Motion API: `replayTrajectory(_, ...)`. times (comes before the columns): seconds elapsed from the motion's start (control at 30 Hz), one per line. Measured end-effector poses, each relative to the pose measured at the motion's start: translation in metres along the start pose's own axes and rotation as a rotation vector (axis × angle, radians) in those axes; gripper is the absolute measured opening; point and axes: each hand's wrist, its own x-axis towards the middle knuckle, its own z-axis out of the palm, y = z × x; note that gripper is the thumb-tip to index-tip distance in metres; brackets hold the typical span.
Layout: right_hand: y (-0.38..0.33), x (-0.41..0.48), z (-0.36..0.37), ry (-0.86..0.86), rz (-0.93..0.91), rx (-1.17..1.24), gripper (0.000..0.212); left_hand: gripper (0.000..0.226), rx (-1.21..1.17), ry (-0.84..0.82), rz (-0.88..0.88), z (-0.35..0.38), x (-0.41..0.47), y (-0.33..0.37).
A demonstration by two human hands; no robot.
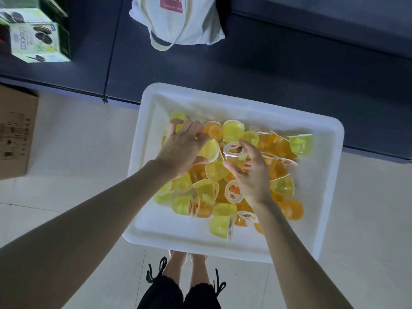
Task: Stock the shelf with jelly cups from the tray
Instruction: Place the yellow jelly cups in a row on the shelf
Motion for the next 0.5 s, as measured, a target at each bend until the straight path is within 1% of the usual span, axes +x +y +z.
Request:
replayTrajectory(0.07,-0.009,-0.008,-0.009,0.021,0.046,0.087,0.061,0.056,-0.048,0.094,-0.039,-0.004,-0.011,0.003)
replayTrajectory(0.13,-0.023,-0.020,-0.021,0.027,0.108,0.176,0.058,0.057,-0.154,0.154,-0.132,-0.016,-0.027,0.013)
replayTrajectory(0.17,-0.031,-0.027,-0.027,0.027,0.138,0.227,0.057,0.058,-0.266,0.163,-0.218,-0.027,-0.035,0.021)
replayTrajectory(0.2,-0.041,-0.035,-0.034,0.025,0.161,0.281,0.056,0.058,-0.437,0.165,-0.339,-0.041,-0.043,0.031)
replayTrajectory(0.27,-0.064,-0.053,-0.050,0.010,0.173,0.389,0.051,0.046,-0.858,0.160,-0.607,-0.078,-0.058,0.052)
replayTrajectory(0.33,-0.092,-0.072,-0.070,-0.020,0.181,0.477,0.041,0.037,-1.160,0.201,-0.795,-0.118,-0.072,0.070)
replayTrajectory(0.37,-0.108,-0.081,-0.081,-0.035,0.183,0.517,0.037,0.036,-1.277,0.233,-0.861,-0.138,-0.079,0.078)
replayTrajectory(0.43,-0.142,-0.100,-0.105,-0.059,0.170,0.567,0.034,0.043,-1.489,0.289,-0.950,-0.182,-0.094,0.093)
replayTrajectory(0.5,-0.181,-0.119,-0.132,-0.067,0.143,0.610,0.034,0.053,-1.644,0.323,-0.949,-0.228,-0.109,0.106)
